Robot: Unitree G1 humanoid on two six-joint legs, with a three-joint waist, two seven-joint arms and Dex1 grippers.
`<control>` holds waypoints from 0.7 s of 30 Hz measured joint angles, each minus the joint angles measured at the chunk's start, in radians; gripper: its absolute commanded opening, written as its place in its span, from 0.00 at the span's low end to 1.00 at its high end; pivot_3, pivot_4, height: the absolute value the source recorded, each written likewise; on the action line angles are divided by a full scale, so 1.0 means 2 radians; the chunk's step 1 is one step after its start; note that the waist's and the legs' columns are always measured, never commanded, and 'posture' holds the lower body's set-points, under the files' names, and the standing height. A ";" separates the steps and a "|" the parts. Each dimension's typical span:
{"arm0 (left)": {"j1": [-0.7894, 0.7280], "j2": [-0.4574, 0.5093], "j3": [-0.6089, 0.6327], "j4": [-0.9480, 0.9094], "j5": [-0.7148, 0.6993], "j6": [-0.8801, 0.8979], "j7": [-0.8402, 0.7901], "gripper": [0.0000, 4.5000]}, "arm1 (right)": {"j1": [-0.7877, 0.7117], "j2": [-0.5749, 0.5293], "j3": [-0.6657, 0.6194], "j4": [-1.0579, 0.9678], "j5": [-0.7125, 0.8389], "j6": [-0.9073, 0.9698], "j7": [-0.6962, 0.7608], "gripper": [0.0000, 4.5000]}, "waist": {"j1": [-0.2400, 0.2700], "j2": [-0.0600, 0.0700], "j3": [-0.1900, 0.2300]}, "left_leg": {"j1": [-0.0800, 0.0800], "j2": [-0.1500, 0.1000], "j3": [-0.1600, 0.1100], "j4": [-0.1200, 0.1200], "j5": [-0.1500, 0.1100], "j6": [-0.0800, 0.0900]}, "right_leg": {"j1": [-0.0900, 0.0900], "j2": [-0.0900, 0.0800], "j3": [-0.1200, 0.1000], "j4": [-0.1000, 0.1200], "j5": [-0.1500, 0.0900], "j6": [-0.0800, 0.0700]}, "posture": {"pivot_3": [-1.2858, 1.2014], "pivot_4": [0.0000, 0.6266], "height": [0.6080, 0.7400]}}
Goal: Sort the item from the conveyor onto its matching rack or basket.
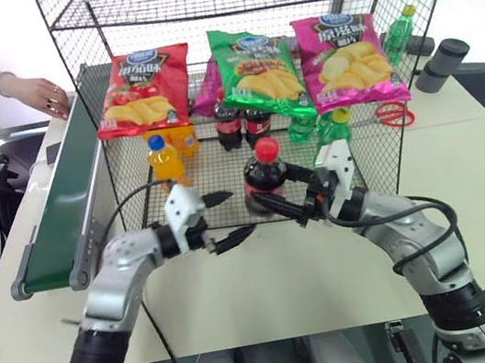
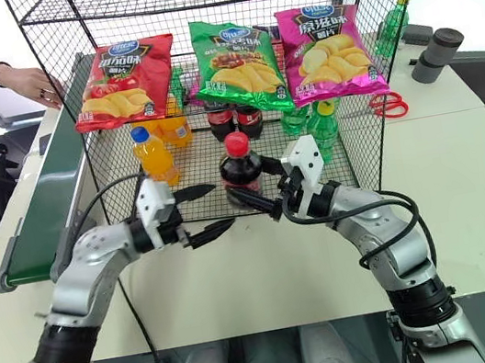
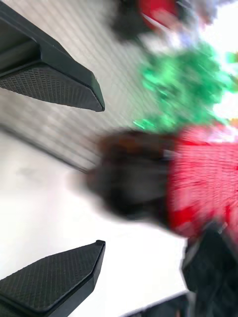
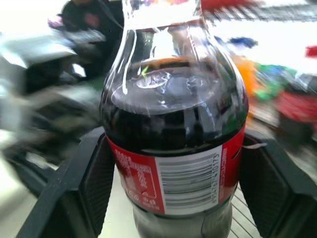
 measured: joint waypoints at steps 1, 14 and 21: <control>0.012 0.002 0.011 -0.001 -0.001 0.000 0.005 0.98 | 0.000 0.011 0.001 0.022 -0.018 -0.017 -0.010 0.67 | 0.000 0.000 0.000 | 0.000 0.000 0.000 0.000 0.000 0.000 | 0.000 0.000 0.000 0.000 0.000 0.000 | 0.52 0.24 1.00; 0.084 -0.005 0.087 -0.051 -0.005 -0.013 0.082 0.98 | -0.119 0.137 -0.013 0.320 -0.133 -0.219 -0.134 0.67 | -0.003 0.000 0.000 | 0.000 0.000 0.001 0.000 0.000 0.000 | 0.000 -0.002 0.000 0.001 0.000 0.000 | 0.52 0.24 1.00; 0.093 -0.006 0.089 -0.052 -0.005 -0.017 0.094 0.98 | -0.196 0.165 -0.032 0.476 -0.144 -0.294 -0.156 0.67 | -0.004 0.001 0.000 | 0.000 0.000 0.001 0.000 0.000 0.000 | -0.001 -0.002 0.000 0.001 0.000 0.000 | 0.52 0.24 1.00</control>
